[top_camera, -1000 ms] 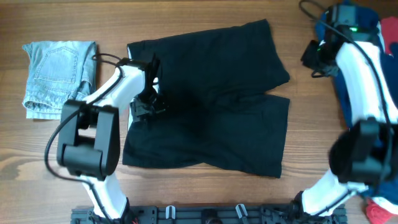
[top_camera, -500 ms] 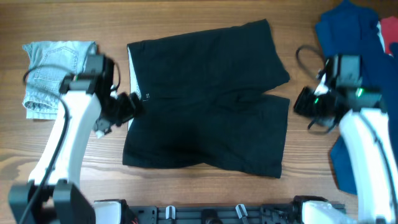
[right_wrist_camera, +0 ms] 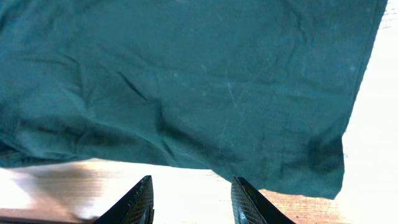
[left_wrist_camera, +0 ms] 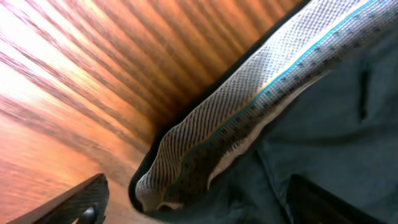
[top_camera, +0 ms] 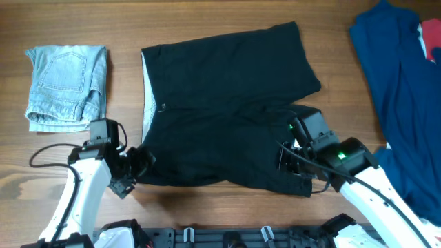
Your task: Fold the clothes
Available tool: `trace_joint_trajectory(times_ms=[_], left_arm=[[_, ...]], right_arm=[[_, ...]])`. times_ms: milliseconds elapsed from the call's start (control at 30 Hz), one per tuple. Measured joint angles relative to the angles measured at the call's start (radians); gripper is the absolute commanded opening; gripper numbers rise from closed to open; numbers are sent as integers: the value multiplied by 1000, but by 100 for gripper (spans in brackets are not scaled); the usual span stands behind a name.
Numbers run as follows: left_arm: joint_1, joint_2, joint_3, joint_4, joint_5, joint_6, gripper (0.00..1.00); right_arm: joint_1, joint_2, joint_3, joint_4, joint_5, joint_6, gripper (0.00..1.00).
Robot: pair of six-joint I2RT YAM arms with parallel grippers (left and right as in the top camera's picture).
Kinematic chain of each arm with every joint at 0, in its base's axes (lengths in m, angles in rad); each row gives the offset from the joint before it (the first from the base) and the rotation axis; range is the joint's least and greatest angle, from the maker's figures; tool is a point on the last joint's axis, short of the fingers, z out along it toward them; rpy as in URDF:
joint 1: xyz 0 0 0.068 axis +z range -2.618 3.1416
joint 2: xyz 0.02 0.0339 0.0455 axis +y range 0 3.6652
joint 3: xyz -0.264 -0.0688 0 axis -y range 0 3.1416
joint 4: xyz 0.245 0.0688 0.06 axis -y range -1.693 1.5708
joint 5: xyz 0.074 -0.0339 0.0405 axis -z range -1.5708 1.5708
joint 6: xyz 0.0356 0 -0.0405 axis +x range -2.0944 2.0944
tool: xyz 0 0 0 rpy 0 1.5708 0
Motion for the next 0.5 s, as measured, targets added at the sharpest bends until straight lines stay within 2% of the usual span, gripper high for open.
trace_joint_trajectory(times_ms=[33,67,267,300,333,367,500], left_arm=[[0,0,-11,14,7,-1,29],[0,0,-22,28,16,-4,4],[1,0,-27,75,66,-16,4],[1,0,-26,72,71,-16,4],[1,-1,-26,69,73,-16,4],[1,-3,-21,58,77,-15,4],[1,-39,44,-2,95,13,4]], right_arm=[[0,10,0,-14,0,13,40],[0,28,0,-40,2,34,40],[0,51,-1,-142,35,177,42],[0,51,-1,-152,34,198,47],[0,51,-1,-159,33,218,61],[0,51,-1,-172,27,239,70],[0,51,-1,-198,-31,379,72]])
